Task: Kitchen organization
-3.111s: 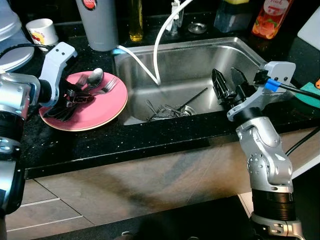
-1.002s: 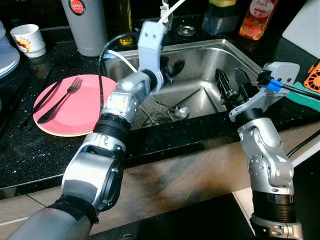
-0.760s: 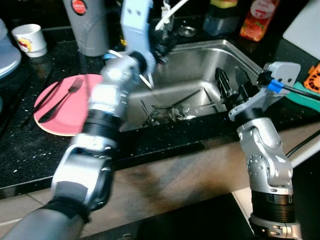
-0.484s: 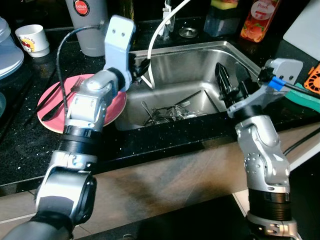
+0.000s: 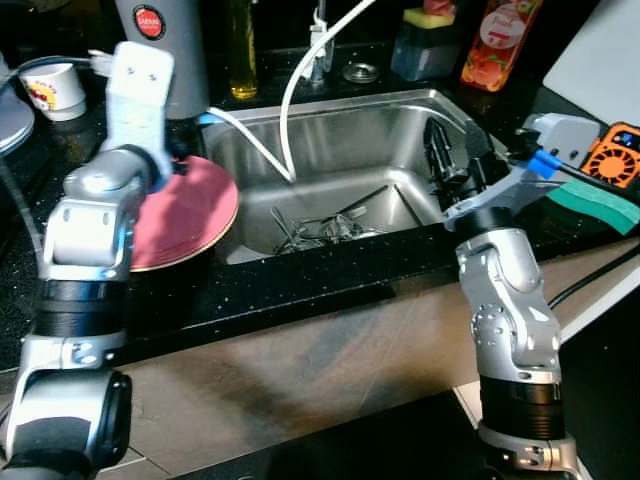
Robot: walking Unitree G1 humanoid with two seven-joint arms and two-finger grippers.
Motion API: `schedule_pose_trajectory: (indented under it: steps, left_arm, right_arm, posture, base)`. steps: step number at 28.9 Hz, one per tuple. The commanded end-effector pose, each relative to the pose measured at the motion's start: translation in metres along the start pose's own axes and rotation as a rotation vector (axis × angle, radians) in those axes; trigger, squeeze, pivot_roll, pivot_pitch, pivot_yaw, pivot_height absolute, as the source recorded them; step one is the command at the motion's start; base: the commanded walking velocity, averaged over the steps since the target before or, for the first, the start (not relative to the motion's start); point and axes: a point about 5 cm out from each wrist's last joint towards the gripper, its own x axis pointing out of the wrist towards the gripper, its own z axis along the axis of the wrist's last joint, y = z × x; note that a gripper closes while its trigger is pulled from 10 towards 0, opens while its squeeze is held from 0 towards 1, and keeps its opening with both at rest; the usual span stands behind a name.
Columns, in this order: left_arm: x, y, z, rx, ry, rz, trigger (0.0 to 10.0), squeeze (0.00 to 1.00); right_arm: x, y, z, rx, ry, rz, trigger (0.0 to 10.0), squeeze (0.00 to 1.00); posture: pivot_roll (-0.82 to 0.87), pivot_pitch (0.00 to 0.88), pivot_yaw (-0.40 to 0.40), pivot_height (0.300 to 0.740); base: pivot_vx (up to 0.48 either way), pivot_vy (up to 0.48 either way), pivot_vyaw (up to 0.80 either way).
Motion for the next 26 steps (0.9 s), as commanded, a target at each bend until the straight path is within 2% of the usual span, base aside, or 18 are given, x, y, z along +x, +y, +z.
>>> schedule_pose_trajectory:
  steps: [1,3,4,5,7,9,10,11,12,15,16,18,20,24,26]
  left_arm:
    - [-0.003,0.013,-0.012,0.045,0.072,0.024,10.0,0.00]
    - [-0.006,0.027,-0.022,0.050,0.132,0.037,10.0,0.00]
    - [-0.006,0.035,-0.029,0.026,0.170,0.035,10.0,0.00]
    - [-0.006,0.035,-0.029,0.026,0.170,0.035,10.0,0.00]
    - [-0.006,0.049,-0.041,0.024,0.221,0.058,10.0,0.00]
    - [-0.005,0.052,-0.045,0.004,0.236,0.052,10.0,0.00]
    - [-0.005,0.055,-0.047,-0.004,0.244,0.049,10.0,0.20]
    - [-0.005,0.055,-0.047,-0.004,0.244,0.049,10.0,0.20]
    - [-0.004,0.062,-0.048,-0.094,0.251,0.025,10.0,1.00]
    - [-0.003,0.066,-0.047,-0.143,0.253,-0.001,10.0,1.00]
    - [-0.003,0.067,-0.048,-0.163,0.259,-0.019,10.0,0.00]
    - [-0.003,0.068,-0.048,-0.178,0.262,-0.031,10.0,0.00]
    - [-0.004,0.068,-0.050,-0.219,0.287,-0.089,10.0,0.00]
    - [-0.006,0.066,-0.051,-0.224,0.301,-0.162,10.0,0.00]
    - [-0.004,0.067,-0.055,-0.230,0.318,-0.155,10.0,0.00]
  right_arm:
    - [0.000,-0.004,0.000,-0.006,-0.007,-0.013,10.0,0.00]
    - [0.000,-0.007,0.000,-0.012,-0.006,-0.019,10.0,0.00]
    - [0.001,-0.009,0.000,-0.016,-0.005,-0.023,10.0,0.00]
    - [0.001,-0.009,0.000,-0.016,-0.005,-0.023,10.0,0.00]
    - [0.001,-0.012,0.000,-0.021,-0.003,-0.029,10.0,0.00]
    - [0.002,-0.012,0.000,-0.022,-0.002,-0.030,10.0,0.00]
    - [0.002,-0.012,-0.001,-0.023,-0.002,-0.030,10.0,0.00]
    - [0.002,-0.012,-0.001,-0.023,-0.002,-0.030,10.0,0.00]
    - [0.003,-0.013,-0.001,-0.027,-0.004,-0.028,10.0,0.00]
    - [0.004,-0.013,0.000,-0.029,-0.004,-0.027,10.0,0.00]
    - [0.004,-0.013,0.000,-0.029,-0.005,-0.026,10.0,0.00]
    - [0.004,-0.013,0.000,-0.029,-0.006,-0.026,10.0,0.00]
    - [0.004,-0.013,0.001,-0.030,-0.007,-0.025,10.0,0.00]
    - [0.004,-0.014,0.001,-0.032,-0.009,-0.023,10.0,0.00]
    - [0.004,-0.014,0.001,-0.033,-0.011,-0.024,10.0,0.00]
  posture:
    - [0.13,0.050,-0.004,0.740]
    - [0.14,0.056,-0.002,0.740]
    - [0.15,0.059,-0.002,0.740]
    - [0.15,0.059,-0.002,0.740]
    - [0.15,0.059,-0.005,0.740]
    - [0.15,0.059,-0.006,0.740]
    - [0.15,0.059,-0.006,0.740]
    - [0.15,0.059,-0.006,0.740]
    - [0.15,0.056,-0.006,0.740]
    - [0.15,0.056,-0.008,0.740]
    - [0.14,0.054,-0.008,0.740]
    - [0.14,0.054,-0.008,0.740]
    - [0.14,0.053,-0.008,0.740]
    - [0.14,0.052,-0.007,0.740]
    - [0.14,0.050,-0.004,0.740]
  base:
    - [0.000,0.000,0.00]
    - [0.000,0.000,0.00]
    - [0.000,0.000,0.00]
    - [0.000,0.000,0.00]
    - [0.000,0.000,0.00]
    - [0.000,0.000,0.00]
    - [0.000,0.000,0.00]
    - [0.000,0.000,0.00]
    - [0.000,0.000,0.00]
    - [0.000,0.000,0.00]
    - [0.000,0.000,0.00]
    - [0.000,0.000,0.00]
    - [0.000,0.000,0.00]
    - [0.000,0.000,0.00]
    - [0.000,0.000,0.00]
